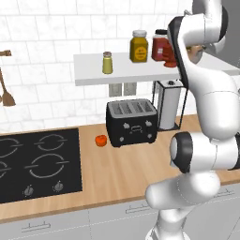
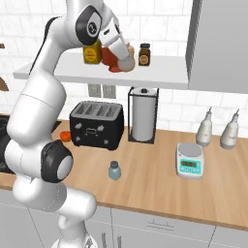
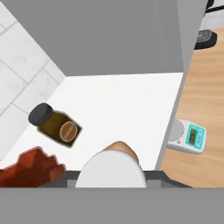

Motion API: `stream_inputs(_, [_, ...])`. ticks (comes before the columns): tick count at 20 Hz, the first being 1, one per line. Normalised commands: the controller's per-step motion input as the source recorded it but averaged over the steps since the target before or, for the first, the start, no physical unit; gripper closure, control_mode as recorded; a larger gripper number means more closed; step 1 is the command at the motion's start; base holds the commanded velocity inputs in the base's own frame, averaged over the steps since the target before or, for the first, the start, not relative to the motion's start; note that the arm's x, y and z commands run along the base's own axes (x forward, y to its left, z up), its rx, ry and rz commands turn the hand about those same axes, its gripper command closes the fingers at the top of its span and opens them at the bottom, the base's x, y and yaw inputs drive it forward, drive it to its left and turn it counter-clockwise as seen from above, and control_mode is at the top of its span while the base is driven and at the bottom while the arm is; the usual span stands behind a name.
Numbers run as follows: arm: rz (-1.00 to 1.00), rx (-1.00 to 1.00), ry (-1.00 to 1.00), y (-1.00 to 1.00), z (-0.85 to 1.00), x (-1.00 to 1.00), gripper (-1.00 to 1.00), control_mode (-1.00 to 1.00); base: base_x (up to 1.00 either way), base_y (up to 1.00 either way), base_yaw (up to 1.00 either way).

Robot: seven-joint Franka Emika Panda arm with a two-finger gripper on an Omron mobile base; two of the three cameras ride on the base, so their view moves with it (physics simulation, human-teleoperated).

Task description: Put the shaker and condiment bottle from the counter next to their counterparts in the cabinet.

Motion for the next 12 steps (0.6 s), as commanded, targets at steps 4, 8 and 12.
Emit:
stream_inputs(4, [0.00,0.00,0.00,0.00,0.00,0.00,1.00,-1.00,0.00,0.00,0.00])
stream_inputs(8, [0.00,0.00,0.01,0.00,-0.03,0.00,1.00,-1.00,0.00,0.00,0.00])
stream_inputs(12, [0.00,-0.01,0.08,0.00,-0.18,0.00,1.00,-1.00,0.00,0.00,0.00])
